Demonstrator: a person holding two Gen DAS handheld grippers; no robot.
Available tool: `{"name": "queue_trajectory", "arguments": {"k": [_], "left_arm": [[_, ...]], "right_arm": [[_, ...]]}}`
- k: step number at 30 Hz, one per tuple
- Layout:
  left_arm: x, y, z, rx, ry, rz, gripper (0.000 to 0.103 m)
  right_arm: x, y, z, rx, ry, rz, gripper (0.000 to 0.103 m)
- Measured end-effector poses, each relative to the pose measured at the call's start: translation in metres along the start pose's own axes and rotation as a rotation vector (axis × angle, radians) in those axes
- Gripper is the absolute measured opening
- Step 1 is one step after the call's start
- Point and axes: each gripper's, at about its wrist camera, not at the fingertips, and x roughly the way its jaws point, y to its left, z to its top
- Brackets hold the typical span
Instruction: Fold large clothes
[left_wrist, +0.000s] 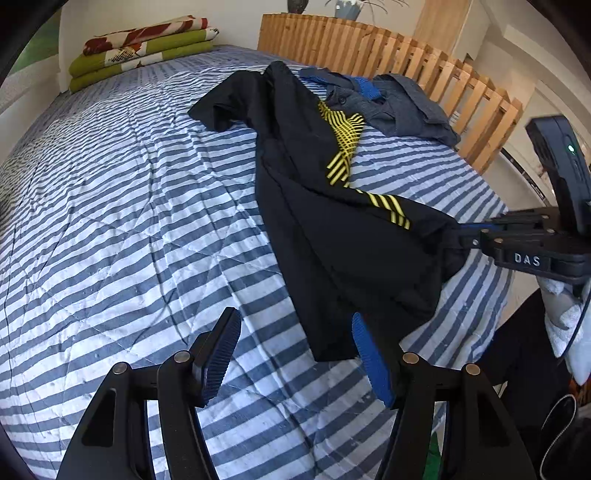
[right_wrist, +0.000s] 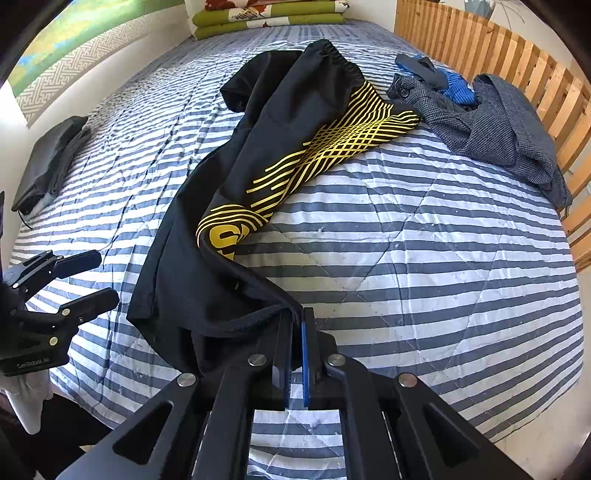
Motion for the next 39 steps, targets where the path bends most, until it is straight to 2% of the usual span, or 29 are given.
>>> {"name": "queue_trajectory", "arguments": {"k": [3,5,7,10,14,18,22,25,27,33,37,39], "left_arm": [[0.006,-0.022,-0.014,0.080,0.007,0.021,0.066],[0.013,-0.034,-0.020,0.126,0.023,0.028,0.062],[0.021,-0.040,-0.022,0.146,0.043,0.058,0.061],[0.030,-0.042,-0.021,0.147,0.064,0.065,0.057],[0.034,-0.042,-0.023,0.152,0.073,0.060,0.039],[0.036,-0.046,-0.025,0.182,0.078,0.046,0.031],[0.039,-0.051,-0.029,0.206,0.083,0.036,0.002],[0.036,-0.049,-0.032,0.200,0.080,0.034,0.002],[0.029,-0.041,-0.032,0.149,0.081,0.002,0.002],[-0.025,-0.020,-0.049,0.013,0.027,-0.074,0.002],[-0.047,-0.008,-0.075,-0.036,0.043,-0.079,0.000],[-0.049,0.000,-0.084,-0.051,0.061,-0.054,0.000]], "right_arm": [[0.002,0.002,-0.002,-0.013,0.003,0.013,0.004],[0.003,0.003,-0.003,-0.012,0.004,0.027,0.004],[0.004,0.004,-0.004,-0.017,0.005,0.033,0.004],[0.005,0.006,-0.006,-0.023,0.006,0.037,0.004],[0.004,0.007,-0.006,-0.025,0.004,0.041,0.004],[0.005,0.005,-0.007,-0.018,0.005,0.041,0.004],[0.008,0.003,-0.007,-0.012,0.009,0.038,0.004],[0.009,0.003,-0.006,-0.011,0.008,0.035,0.004],[0.009,0.002,-0.006,-0.008,0.006,0.038,0.004],[0.007,0.001,-0.006,-0.006,-0.005,0.051,0.004],[0.010,-0.001,-0.007,0.000,0.003,0.067,0.004],[0.010,-0.001,-0.008,0.008,-0.010,0.046,0.004]]}}
